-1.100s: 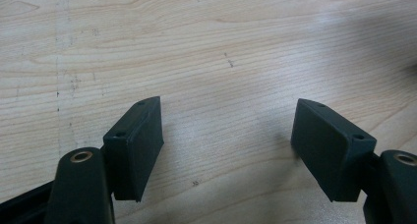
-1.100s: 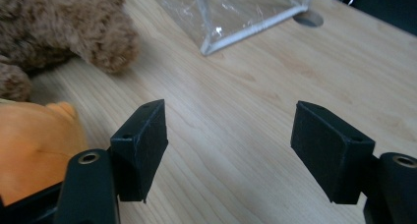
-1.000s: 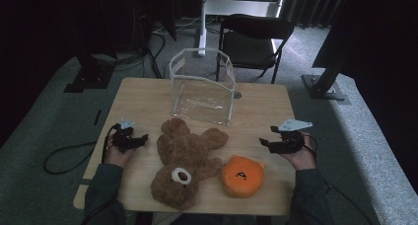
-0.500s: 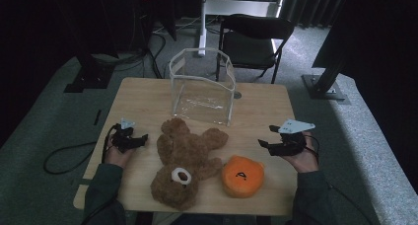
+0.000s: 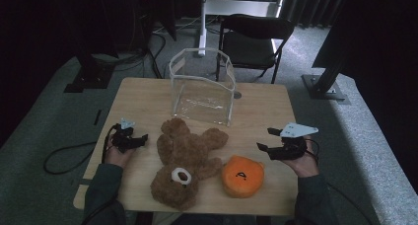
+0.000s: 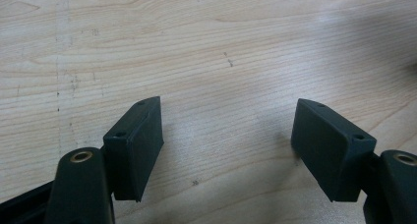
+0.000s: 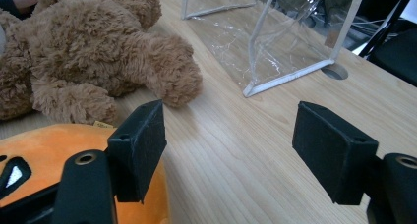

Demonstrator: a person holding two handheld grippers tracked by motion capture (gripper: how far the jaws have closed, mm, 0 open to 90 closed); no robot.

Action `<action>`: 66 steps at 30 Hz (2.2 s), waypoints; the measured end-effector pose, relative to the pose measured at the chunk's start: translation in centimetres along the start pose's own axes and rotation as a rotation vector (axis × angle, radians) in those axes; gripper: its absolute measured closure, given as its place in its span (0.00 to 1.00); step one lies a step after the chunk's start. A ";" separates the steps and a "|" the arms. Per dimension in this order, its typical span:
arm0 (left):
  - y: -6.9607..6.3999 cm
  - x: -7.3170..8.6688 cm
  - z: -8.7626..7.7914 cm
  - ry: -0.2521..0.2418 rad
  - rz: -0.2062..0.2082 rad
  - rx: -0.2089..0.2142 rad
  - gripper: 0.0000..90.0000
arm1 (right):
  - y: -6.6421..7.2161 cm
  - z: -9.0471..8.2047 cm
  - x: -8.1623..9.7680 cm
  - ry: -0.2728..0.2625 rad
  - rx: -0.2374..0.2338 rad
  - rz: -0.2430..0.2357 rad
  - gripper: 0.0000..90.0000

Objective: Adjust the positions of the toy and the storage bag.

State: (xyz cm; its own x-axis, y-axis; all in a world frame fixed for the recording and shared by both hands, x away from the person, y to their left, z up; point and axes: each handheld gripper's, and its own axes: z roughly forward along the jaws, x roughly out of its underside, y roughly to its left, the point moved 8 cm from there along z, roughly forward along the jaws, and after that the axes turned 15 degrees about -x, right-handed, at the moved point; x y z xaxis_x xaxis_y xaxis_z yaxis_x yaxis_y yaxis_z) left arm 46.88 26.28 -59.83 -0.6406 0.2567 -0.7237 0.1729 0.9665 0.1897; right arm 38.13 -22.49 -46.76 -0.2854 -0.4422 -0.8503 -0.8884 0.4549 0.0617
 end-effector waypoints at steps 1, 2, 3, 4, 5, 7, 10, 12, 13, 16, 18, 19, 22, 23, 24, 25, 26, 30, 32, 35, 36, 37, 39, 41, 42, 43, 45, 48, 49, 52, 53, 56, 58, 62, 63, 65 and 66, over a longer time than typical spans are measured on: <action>0.0 0.0 0.0 0.000 -0.001 0.000 0.32 | 0.1 0.0 0.0 0.004 0.001 -0.004 0.30; 0.0 0.0 0.0 0.000 0.000 0.001 0.32 | 0.3 0.1 0.1 0.007 0.000 -0.006 0.29; 0.0 0.0 0.0 0.000 0.000 0.001 0.32 | 0.5 0.1 0.2 0.012 0.000 -0.009 0.29; 0.0 0.0 0.0 0.000 -0.001 0.001 0.32 | 0.7 0.2 0.3 0.017 0.000 -0.009 0.28; 0.0 0.0 0.0 0.000 -0.001 0.001 0.32 | 0.8 0.2 0.5 0.019 -0.002 -0.011 0.28; 0.0 0.0 0.0 0.000 0.000 0.001 0.32 | 1.1 0.3 0.8 0.023 -0.004 -0.013 0.27; 0.0 0.0 0.0 0.000 -0.001 0.000 0.32 | 1.6 0.3 1.2 0.030 -0.001 -0.015 0.25; 0.0 0.0 0.0 0.000 0.000 0.000 0.32 | 1.9 0.4 1.4 0.036 -0.004 -0.015 0.25; 0.0 0.0 0.0 0.000 -0.001 0.000 0.32 | 2.1 0.4 1.5 0.038 -0.006 -0.018 0.24; 0.0 0.0 0.0 0.000 0.000 0.000 0.32 | 2.6 0.6 1.7 0.044 -0.013 -0.019 0.24; 0.0 0.0 0.0 0.000 0.000 0.000 0.32 | 2.8 0.8 1.9 0.048 -0.015 -0.020 0.24; 0.0 0.0 0.0 0.000 0.000 0.000 0.32 | 2.8 0.8 2.0 0.050 -0.015 -0.020 0.23; 0.0 0.0 0.0 0.000 0.000 0.000 0.32 | 3.1 1.0 2.3 0.057 -0.023 -0.021 0.23; 0.0 0.0 0.0 0.000 0.000 0.000 0.32 | 3.3 1.0 2.3 0.056 -0.026 -0.020 0.23; 0.0 0.0 0.0 0.000 0.000 0.000 0.32 | 3.4 1.1 2.4 0.056 -0.033 -0.022 0.23; 0.0 0.0 0.0 0.000 0.000 0.000 0.32 | 3.5 1.2 2.4 0.059 -0.034 -0.021 0.23; 0.0 0.0 0.0 0.000 -0.001 0.000 0.32 | 3.7 1.2 2.4 0.061 -0.037 -0.022 0.23; 0.0 0.0 0.0 0.000 0.000 0.000 0.32 | 4.3 1.6 2.6 0.065 -0.055 -0.025 0.23; 0.0 0.0 0.0 0.000 -0.001 0.000 0.32 | 4.6 1.8 2.7 0.081 -0.058 -0.024 0.23; 0.0 0.0 0.0 0.000 -0.001 0.000 0.32 | 5.1 1.9 2.5 0.083 -0.072 -0.027 0.22; 0.0 0.0 0.0 0.000 0.000 0.000 0.32 | 5.3 2.0 2.5 0.082 -0.076 -0.029 0.22; 0.0 0.0 0.0 0.000 -0.001 0.000 0.32 | 5.5 2.0 2.4 0.080 -0.083 -0.034 0.22; 0.0 0.0 0.0 0.000 0.000 0.000 0.32 | 6.0 2.0 2.3 0.082 -0.096 -0.039 0.21; 0.0 0.0 0.0 0.000 0.000 0.000 0.32 | 6.5 2.0 2.2 0.083 -0.105 -0.049 0.20; 0.0 0.0 0.0 0.000 0.000 0.000 0.32 | 6.7 2.0 2.1 0.083 -0.106 -0.048 0.20; 0.0 0.0 0.0 0.000 0.000 -0.001 0.32 | 6.9 2.1 2.1 0.083 -0.110 -0.053 0.20; 0.0 0.0 0.0 0.000 0.000 -0.001 0.32 | 7.1 2.2 2.1 0.093 -0.114 -0.054 0.20; 0.0 0.0 0.0 0.000 0.000 -0.001 0.32 | 7.3 2.3 2.2 0.096 -0.121 -0.054 0.19; 0.0 0.0 0.0 0.000 0.000 -0.001 0.32 | 7.4 2.3 2.1 0.093 -0.127 -0.054 0.19; 0.0 0.0 0.0 0.000 -0.001 -0.001 0.32 | 7.9 2.5 2.1 0.095 -0.154 -0.057 0.18; 0.0 0.0 0.0 0.000 0.000 -0.001 0.32 | 8.0 2.6 2.2 0.102 -0.164 -0.054 0.16; 0.0 0.0 0.0 0.000 0.000 -0.001 0.32 | 7.8 3.3 2.8 0.123 -0.170 -0.032 0.13; 0.0 0.0 0.0 0.000 0.000 -0.001 0.32 | 7.8 3.7 3.0 0.124 -0.187 -0.011 0.12; 0.0 0.0 0.0 0.000 0.000 -0.001 0.32 | 7.9 4.2 3.3 0.141 -0.200 0.004 0.11; 0.0 0.0 0.0 0.000 -0.001 -0.001 0.32 | 8.0 4.2 3.3 0.143 -0.210 0.005 0.11; 0.0 0.0 0.0 0.000 -0.001 -0.001 0.32 | 8.4 4.2 3.2 0.149 -0.220 -0.006 0.12; 0.0 0.0 0.0 0.000 0.000 -0.001 0.32 | 8.5 4.2 3.1 0.146 -0.220 -0.014 0.12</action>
State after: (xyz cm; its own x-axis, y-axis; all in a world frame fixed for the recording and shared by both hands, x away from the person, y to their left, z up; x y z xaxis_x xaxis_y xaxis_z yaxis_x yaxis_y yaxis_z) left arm 46.86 26.28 -59.83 -0.6409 0.2564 -0.7235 0.1722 0.9666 0.1901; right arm 31.21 -16.79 -51.04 -0.3074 -0.5615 -0.7683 -0.9448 0.2760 0.1764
